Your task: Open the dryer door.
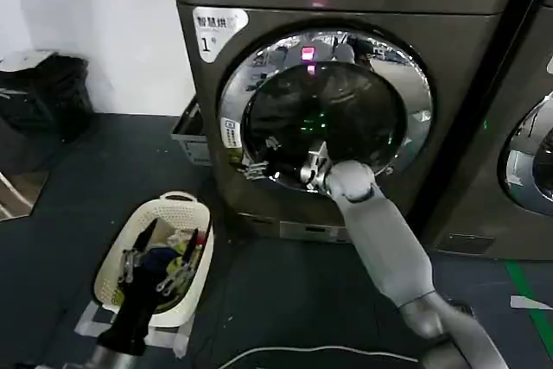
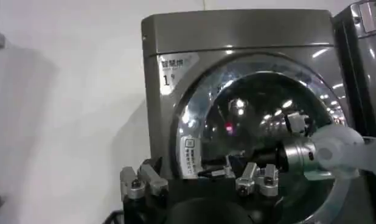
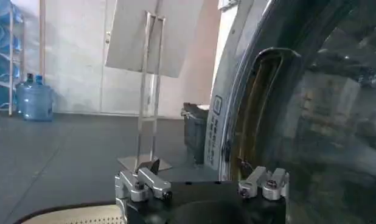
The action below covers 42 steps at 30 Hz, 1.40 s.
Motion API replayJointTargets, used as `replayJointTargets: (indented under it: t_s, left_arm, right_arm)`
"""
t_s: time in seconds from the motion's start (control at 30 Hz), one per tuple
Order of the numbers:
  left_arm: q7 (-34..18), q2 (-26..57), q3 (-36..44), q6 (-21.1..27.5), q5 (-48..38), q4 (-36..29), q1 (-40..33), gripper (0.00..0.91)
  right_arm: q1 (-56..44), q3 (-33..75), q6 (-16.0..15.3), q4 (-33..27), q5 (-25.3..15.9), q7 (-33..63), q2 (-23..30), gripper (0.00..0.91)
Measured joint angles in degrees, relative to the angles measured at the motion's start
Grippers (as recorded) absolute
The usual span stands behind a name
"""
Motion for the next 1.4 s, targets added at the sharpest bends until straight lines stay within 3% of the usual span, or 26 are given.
replayJointTargets:
  t_s: [0.17,0.4,0.83,1.4]
  left_arm:
    - [-0.29,0.57,-0.24,0.54,0.94,0.78,-0.62,0.907]
    - [-2.18,1.73,-2.12,6.25,0.93,2.87,-2.82,0.907]
    - [-1.52,6.24,-8.29,18.83,-11.12,4.62,-10.18,0.907]
    - [-1.20,16.71,-7.88,18.74,-22.52,10.10,-20.00,0.907]
  right_arm:
    - [0.15,-0.59,-0.35,0.40,0.08,-2.78,-0.25,0.907]
    - [-0.36,-0.11,-2.00,1.64,2.73,-8.02,-1.52,0.907]
    - [-3.29,1.12,-4.11,6.97,4.26,-19.59,-5.13,0.907]
    - [-8.98,2.76,-4.51,17.31,6.02,-29.10,-9.47,0.907]
